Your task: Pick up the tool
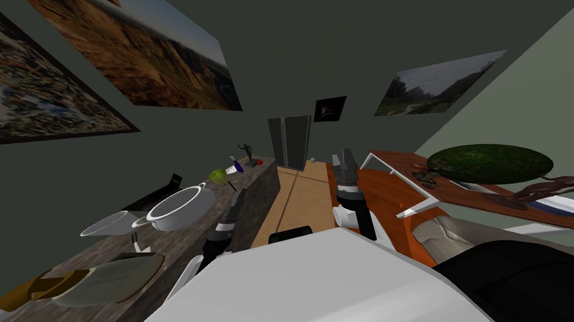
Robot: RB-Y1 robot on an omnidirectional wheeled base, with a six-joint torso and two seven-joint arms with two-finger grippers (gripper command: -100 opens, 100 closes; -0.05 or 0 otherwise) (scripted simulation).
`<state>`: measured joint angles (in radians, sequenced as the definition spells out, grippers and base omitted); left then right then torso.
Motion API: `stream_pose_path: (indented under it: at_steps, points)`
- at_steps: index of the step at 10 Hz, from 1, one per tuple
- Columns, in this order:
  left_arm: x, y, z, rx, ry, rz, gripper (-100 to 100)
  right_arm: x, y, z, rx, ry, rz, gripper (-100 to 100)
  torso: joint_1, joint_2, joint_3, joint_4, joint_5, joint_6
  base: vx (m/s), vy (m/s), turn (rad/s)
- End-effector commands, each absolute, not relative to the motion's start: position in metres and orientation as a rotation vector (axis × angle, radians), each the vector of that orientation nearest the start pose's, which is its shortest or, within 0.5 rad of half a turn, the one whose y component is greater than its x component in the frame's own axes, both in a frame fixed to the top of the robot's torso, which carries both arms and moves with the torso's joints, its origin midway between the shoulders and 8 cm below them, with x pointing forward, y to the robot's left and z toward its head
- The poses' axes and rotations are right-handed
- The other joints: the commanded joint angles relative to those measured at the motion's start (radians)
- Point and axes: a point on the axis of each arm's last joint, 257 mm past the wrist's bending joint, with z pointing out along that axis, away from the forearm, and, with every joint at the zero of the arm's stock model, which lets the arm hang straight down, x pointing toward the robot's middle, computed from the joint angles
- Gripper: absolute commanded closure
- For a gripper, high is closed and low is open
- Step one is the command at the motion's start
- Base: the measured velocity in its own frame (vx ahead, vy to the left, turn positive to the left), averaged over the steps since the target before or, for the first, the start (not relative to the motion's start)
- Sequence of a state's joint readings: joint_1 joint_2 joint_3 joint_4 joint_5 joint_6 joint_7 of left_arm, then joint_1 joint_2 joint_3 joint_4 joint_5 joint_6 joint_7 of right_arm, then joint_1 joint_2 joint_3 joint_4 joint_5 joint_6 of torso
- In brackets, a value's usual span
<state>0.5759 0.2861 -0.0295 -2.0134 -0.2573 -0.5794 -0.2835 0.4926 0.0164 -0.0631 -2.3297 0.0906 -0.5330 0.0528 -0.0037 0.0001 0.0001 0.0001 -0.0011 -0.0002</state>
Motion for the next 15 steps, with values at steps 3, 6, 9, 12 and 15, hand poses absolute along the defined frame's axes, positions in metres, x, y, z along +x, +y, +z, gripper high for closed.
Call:
stream_pose_path:
  at_steps: [3, 6, 9, 12, 15]
  points:
    - [0.354, 0.252, -0.153, -0.196, 1.287, -0.740, -100, 0.326, -0.284, 0.054, 0.514, 0.601, 1.152, 0, 0.001, -0.001, 0.000, 0.000, 0.000, 0.000, 0.016, -0.043, -0.056]
    - [0.348, 0.266, -0.187, -0.100, 1.373, -0.613, -100, 0.326, -0.284, 0.054, 0.514, 0.601, 1.152, 0, 0.001, -0.001, -0.001, 0.000, 0.000, 0.000, 0.026, -0.044, -0.073]
    - [0.339, 0.286, -0.216, -0.019, 1.439, -0.498, -100, 0.326, -0.284, 0.054, 0.514, 0.601, 1.152, 0, 0.004, -0.003, -0.001, -0.001, 0.001, 0.000, 0.047, 0.005, -0.096]
    - [0.330, 0.310, -0.240, 0.035, 1.488, -0.407, -100, 0.326, -0.284, 0.054, 0.514, 0.601, 1.152, 0, 0.008, -0.004, -0.002, -0.001, 0.002, 0.000, 0.064, 0.056, -0.096]
    - [0.323, 0.327, -0.254, 0.057, 1.513, -0.355, -100, 0.326, -0.284, 0.054, 0.514, 0.601, 1.152, 0, 0.008, -0.001, -0.001, 0.000, 0.002, 0.000, 0.030, 0.058, -0.059]
